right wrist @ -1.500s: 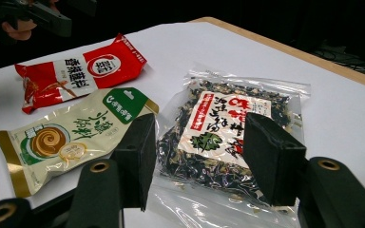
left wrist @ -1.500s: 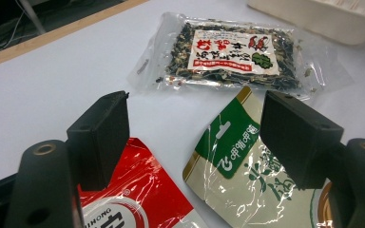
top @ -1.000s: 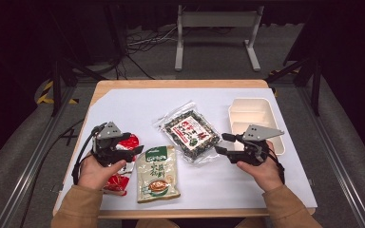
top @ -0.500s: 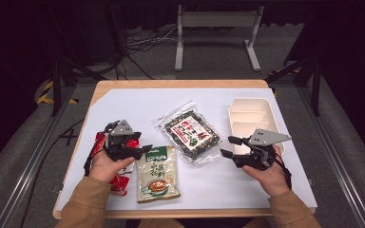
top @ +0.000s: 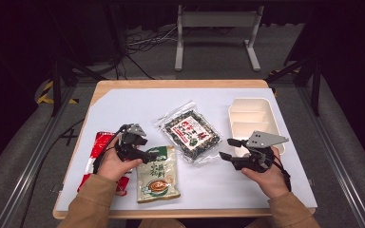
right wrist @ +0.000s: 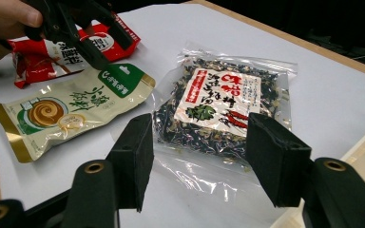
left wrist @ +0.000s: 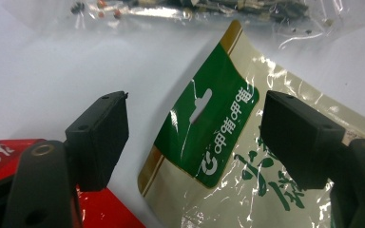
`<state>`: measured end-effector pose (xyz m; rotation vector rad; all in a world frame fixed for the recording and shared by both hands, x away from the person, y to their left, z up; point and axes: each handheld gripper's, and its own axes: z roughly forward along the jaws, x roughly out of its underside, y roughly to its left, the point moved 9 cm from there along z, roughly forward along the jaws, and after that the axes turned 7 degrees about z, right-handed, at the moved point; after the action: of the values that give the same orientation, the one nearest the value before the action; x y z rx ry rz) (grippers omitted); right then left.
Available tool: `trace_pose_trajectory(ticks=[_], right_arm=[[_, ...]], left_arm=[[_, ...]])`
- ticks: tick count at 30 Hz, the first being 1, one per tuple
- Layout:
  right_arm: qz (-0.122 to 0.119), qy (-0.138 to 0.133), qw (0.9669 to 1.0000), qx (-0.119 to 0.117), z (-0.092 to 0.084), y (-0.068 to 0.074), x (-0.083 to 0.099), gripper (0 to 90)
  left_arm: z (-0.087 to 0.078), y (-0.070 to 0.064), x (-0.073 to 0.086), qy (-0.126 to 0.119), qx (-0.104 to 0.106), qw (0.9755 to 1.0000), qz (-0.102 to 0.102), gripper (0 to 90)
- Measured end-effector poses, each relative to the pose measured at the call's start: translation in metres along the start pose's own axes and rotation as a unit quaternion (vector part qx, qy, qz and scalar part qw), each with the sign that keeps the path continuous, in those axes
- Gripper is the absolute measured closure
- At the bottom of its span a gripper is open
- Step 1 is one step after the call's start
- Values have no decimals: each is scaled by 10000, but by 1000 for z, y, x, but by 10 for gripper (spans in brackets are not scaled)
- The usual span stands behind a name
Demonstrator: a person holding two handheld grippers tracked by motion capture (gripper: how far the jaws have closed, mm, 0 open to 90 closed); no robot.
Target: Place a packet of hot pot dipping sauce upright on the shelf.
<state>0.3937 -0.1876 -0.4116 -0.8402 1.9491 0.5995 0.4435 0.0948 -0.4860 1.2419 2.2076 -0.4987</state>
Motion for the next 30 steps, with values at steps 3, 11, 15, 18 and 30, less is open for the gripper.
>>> trace_pose_trajectory(ticks=[3,11,15,18,30], right_arm=[[-15,6,10000,-4,0,0,0,431],[-27,43,10000,-1,3,1,1,426],[-35,77,10000,17,4,0,3,423],[-19,99,9999,11,6,0,4,423],[-52,135,9999,-7,8,2,5,422]], left_arm=[[4,-1,2,69,76,9999,12,263],[11,-4,6,199,219,9996,42,279],[14,-6,8,290,256,9992,75,277],[17,-7,10,377,289,9988,123,287],[20,-13,13,587,77,9972,452,387]])
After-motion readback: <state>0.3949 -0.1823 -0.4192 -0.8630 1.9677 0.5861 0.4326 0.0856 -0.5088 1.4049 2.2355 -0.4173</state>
